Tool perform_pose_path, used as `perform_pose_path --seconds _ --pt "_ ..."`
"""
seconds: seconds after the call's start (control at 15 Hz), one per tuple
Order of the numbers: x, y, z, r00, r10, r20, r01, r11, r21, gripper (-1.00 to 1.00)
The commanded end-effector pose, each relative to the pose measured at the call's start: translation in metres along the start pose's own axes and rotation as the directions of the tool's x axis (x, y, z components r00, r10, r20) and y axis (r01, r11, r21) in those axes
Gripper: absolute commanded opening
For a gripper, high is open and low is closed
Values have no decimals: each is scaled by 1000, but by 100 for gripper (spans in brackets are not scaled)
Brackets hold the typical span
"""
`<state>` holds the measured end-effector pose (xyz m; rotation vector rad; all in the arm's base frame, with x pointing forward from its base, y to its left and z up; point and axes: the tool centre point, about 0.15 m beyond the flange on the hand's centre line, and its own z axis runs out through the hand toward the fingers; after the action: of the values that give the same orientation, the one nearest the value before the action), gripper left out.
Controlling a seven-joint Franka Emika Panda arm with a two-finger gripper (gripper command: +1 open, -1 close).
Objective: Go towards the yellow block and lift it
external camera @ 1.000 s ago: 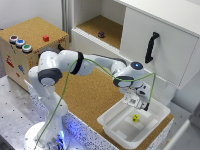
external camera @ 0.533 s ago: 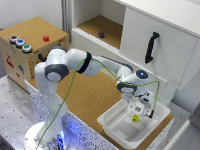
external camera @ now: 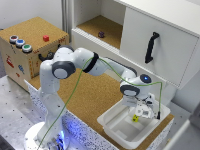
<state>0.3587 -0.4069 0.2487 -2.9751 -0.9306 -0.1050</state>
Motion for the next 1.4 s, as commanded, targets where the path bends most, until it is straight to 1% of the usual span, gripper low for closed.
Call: perform_pose_path --seconds 0.0,0.13,0.2,0.33,0.4,0.47,0.87,1.13,1.2,1.33 --pt "0 16 28 1000 -26 17 27 999 -44 100" --pt "4 19 31 999 -29 23 30 998 -63 100" --pt "4 17 34 998 -45 35 47 996 -75 100" --pt "-2 14 39 996 -58 61 62 995 -77 100" --pt "-4 14 41 997 -48 63 53 996 -77 100" --pt "-5 15 42 998 -35 61 40 995 -87 -100" --pt "-8 11 43 997 -11 71 16 997 -73 -100" --pt "-7 12 30 998 37 44 -33 997 -75 -100" --pt "-6 13 23 998 57 34 -54 995 -82 -100" --pt "-2 23 -6 989 147 -17 -148 984 -97 -100"
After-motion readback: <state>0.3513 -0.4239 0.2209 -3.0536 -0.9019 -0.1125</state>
